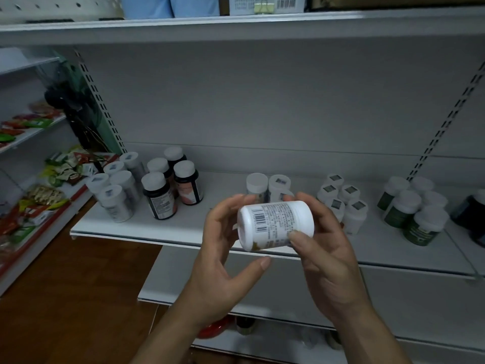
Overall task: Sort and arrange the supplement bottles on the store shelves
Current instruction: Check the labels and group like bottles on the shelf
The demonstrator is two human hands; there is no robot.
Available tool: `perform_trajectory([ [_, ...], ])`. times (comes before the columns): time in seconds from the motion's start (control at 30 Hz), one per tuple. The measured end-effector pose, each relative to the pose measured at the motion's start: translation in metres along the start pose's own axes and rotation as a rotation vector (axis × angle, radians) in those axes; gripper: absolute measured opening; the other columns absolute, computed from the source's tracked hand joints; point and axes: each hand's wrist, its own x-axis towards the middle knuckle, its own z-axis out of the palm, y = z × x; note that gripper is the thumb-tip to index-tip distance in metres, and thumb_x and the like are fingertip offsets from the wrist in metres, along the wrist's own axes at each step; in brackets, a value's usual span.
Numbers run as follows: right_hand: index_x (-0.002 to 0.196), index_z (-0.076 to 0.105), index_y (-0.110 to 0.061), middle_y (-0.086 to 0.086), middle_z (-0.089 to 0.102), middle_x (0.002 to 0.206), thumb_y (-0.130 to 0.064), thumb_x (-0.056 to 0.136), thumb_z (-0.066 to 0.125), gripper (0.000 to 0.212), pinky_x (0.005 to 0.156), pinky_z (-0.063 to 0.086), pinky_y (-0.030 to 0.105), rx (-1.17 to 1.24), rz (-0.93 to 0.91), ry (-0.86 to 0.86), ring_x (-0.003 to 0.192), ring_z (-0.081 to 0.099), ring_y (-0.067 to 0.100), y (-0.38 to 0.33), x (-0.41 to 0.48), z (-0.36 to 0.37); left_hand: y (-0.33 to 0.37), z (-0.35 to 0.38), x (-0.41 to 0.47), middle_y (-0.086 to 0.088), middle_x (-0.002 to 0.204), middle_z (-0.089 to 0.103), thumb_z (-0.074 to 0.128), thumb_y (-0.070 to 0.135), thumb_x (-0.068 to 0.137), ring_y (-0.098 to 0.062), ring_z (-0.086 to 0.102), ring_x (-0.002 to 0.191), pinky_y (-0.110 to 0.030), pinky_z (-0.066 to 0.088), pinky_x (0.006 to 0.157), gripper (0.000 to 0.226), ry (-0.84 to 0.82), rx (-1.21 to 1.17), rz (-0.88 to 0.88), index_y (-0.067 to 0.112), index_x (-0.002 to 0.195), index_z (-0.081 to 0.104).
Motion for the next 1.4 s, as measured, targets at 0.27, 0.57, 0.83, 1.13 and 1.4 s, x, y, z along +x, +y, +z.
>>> perform_trajectory([
  [0.27,0.129,0.056,-0.032,0.0,0.059,0.133,-0.016,0.075,0.074,0.059,0.088,0.052,0.028,-0.259,-0.061,-0.19,0.124,0.056,0.023,0.003,0.014,0.002,0.005,-0.019,0.009,0.013,0.11,0.068,0.069,0.035,0.074,-0.007,0.066,0.1,-0.02,0.054,0.076,0.05,0.133,-0.065,-0.206,0.023,0.12,0.056],
  [0.57,0.131,0.052,-0.039,-0.004,0.058,0.133,-0.027,0.075,0.074,0.061,0.088,0.054,0.036,-0.423,-0.03,-0.239,0.122,0.056,0.023,0.007,0.022,-0.003,0.008,-0.018,0.019,-0.003,0.081,0.074,0.044,0.062,0.091,-0.015,0.071,0.072,-0.022,0.055,0.063,0.048,0.132,-0.033,-0.48,0.024,0.089,0.073],
  [0.83,0.117,0.06,-0.027,-0.009,0.071,0.103,-0.044,0.073,0.069,0.048,0.06,0.052,0.025,-0.398,0.141,0.012,0.082,0.068,0.006,0.008,0.018,-0.004,0.002,-0.019,0.017,0.013,0.116,0.067,0.07,0.008,0.081,-0.009,0.066,0.108,-0.02,0.054,0.08,0.052,0.017,-0.154,-0.386,0.022,0.127,0.052],
  [1.13,0.107,0.067,-0.034,-0.011,0.069,0.092,-0.049,0.074,0.065,0.037,0.055,0.049,0.023,-0.44,0.174,0.062,0.073,0.061,0.003,0.001,0.013,-0.015,-0.006,-0.007,0.023,0.011,0.115,0.068,0.072,0.027,0.083,-0.004,0.064,0.106,-0.017,0.052,0.08,0.046,-0.007,-0.158,-0.473,0.024,0.127,0.056],
  [1.4,0.12,0.06,-0.028,-0.008,0.068,0.104,-0.048,0.072,0.061,0.052,0.059,0.051,0.023,-0.442,0.143,0.042,0.079,0.063,0.008,-0.008,0.006,-0.027,-0.009,0.006,0.031,0.005,0.106,0.073,0.059,0.048,0.084,-0.012,0.068,0.103,-0.027,0.056,0.089,0.039,0.037,-0.165,-0.538,0.025,0.114,0.067],
])
